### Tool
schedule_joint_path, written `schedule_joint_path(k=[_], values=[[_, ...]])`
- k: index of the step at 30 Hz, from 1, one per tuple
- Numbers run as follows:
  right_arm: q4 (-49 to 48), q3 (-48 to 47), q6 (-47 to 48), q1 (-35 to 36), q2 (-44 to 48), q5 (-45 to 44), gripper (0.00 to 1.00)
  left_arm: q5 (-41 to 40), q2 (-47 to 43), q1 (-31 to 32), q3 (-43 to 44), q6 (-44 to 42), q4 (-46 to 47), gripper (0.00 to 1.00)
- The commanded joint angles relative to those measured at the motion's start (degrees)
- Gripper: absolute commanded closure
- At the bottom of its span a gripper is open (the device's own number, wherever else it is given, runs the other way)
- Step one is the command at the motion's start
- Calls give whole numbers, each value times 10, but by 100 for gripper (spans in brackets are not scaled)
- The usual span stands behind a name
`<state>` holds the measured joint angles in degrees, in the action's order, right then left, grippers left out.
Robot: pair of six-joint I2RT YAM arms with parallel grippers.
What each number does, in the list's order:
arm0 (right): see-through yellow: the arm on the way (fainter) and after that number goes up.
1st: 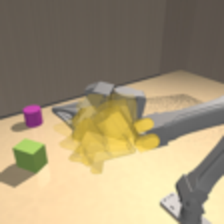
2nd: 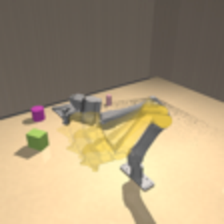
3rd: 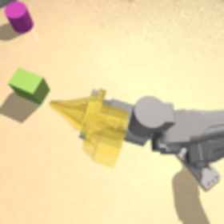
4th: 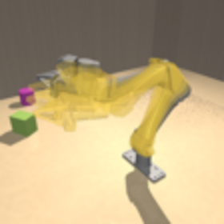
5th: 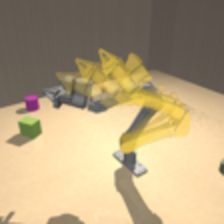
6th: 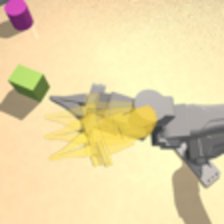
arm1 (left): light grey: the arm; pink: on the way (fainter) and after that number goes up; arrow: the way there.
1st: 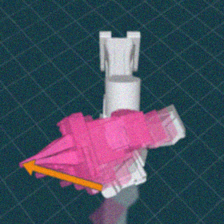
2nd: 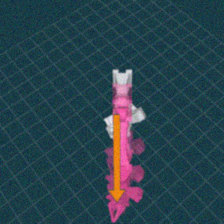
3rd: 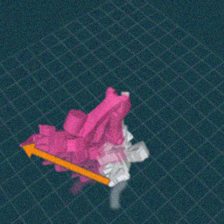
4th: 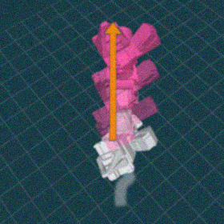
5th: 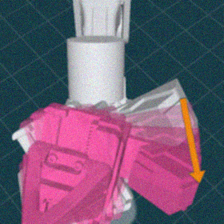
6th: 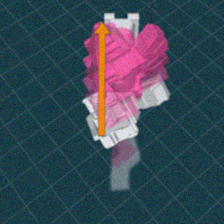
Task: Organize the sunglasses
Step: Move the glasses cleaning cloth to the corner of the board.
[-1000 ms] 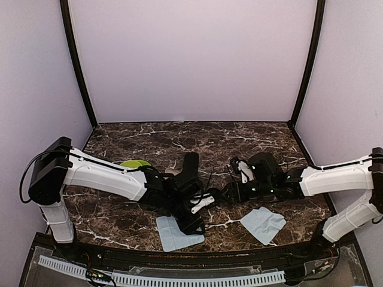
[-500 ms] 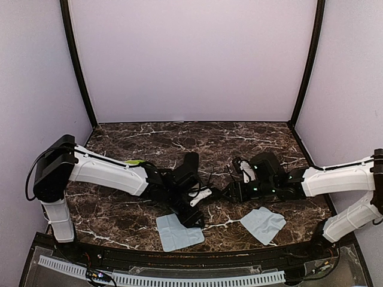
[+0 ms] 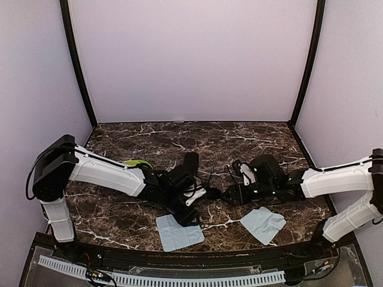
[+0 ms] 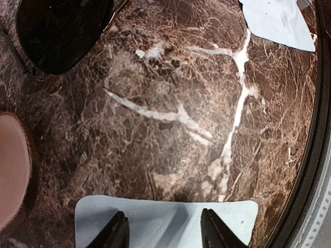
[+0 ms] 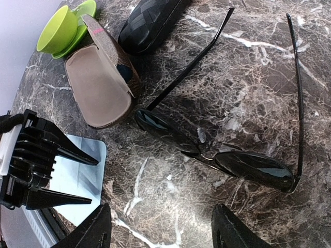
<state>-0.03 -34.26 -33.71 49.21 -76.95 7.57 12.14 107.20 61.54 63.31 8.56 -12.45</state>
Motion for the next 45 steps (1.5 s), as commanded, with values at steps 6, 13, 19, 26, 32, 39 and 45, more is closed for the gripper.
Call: schedule_joint_path(k=[6,13,19,26,32,39,45], values=[[-22,4,-2,-1,3,7,33,-75,-51,-21,-60,66,-19,50],[-31,3,-2,0,-6,16,33,-107,-98,-46,-106,115,-18,50],[-40,2,-4,0,-14,23,33,-134,-128,-64,-133,137,-9,49],[-44,-2,-5,4,-22,25,33,-120,-98,-71,-112,128,9,49],[-41,-5,-2,12,-27,24,33,-110,-74,-71,-92,123,25,48],[-39,-19,3,25,-40,22,33,-109,-107,-71,-93,117,35,47],[-53,-34,5,48,-54,37,34,-127,-174,-71,-130,126,16,46]])
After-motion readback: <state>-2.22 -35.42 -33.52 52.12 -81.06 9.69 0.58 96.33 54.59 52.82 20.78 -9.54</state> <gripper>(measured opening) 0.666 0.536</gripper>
